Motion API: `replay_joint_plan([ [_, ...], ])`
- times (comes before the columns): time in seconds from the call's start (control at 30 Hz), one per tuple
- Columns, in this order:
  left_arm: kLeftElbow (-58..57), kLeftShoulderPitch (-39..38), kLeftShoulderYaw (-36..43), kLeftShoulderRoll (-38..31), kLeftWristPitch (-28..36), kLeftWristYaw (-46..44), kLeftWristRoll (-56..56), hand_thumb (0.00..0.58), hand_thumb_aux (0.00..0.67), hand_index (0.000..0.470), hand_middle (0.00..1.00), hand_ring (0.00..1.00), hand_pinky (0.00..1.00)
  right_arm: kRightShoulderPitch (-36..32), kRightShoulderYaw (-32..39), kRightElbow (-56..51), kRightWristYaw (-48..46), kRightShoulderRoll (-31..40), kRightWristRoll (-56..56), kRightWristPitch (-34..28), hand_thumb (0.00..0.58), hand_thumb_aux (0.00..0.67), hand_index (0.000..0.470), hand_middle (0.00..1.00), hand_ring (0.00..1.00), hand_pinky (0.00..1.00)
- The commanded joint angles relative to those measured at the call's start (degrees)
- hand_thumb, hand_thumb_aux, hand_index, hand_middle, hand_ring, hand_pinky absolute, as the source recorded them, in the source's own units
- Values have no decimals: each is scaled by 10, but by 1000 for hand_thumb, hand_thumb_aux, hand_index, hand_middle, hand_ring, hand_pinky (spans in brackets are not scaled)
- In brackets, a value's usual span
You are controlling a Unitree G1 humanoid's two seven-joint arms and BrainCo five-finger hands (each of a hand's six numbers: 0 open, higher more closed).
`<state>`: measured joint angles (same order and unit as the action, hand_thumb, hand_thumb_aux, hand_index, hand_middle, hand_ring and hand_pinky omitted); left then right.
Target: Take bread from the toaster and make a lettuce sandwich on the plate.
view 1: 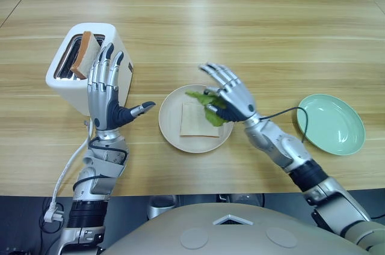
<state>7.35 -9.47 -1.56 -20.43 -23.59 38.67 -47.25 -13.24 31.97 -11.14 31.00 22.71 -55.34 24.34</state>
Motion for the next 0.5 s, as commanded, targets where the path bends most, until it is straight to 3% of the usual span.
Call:
replay_joint_plan([
  [0.03, 7, 8, -12, -9, 13, -3, -9, 0, 0, 0, 0, 0, 0, -18, 33, -74, 11, -14, -26, 17, 580, 670, 460, 0, 0, 0],
  [0.5, -2, 6, -89, -53, 94, -8, -13, 0, 0, 0, 0, 0, 0, -70, 64, -231, 69, -61, -41, 16, 580, 670, 460, 0, 0, 0],
])
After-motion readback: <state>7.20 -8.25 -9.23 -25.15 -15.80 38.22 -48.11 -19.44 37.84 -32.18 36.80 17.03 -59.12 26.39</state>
